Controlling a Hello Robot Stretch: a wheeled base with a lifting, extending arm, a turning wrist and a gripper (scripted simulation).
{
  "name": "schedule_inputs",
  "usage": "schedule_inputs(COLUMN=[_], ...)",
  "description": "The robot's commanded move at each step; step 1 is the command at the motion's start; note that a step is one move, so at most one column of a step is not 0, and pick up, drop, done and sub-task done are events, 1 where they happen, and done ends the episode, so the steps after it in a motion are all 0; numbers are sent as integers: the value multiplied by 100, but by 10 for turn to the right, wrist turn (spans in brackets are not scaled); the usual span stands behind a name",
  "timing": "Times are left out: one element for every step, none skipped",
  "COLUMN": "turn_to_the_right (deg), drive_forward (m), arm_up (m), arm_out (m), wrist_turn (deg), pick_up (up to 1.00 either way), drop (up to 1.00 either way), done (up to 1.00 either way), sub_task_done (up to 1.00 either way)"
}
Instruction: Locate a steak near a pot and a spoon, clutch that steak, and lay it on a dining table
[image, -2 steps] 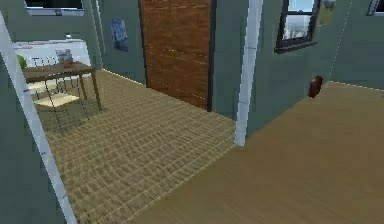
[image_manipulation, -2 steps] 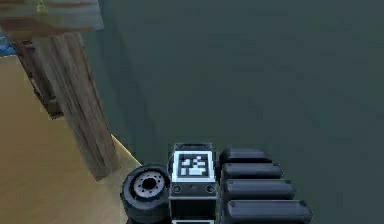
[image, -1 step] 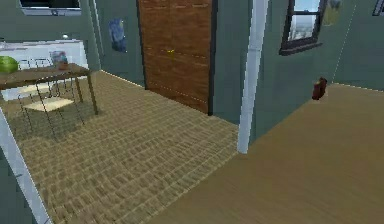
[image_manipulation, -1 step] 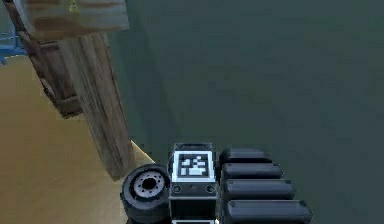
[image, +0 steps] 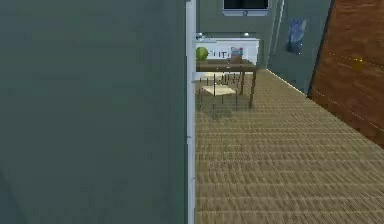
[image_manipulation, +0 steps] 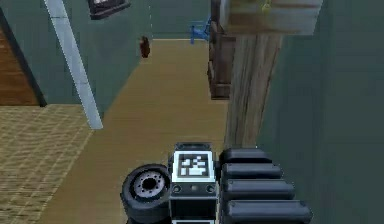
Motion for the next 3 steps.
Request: schedule_inputs(turn_to_the_right=[-300,0,450], drive_forward=[0,15,0], arm_up=[0,0,0], arm_out=[0,0,0], wrist_turn=[0,0,0], pick_up=[0,0,0], drop=[0,0,0], done=[0,0,0], sub_task_done=[0,0,0])
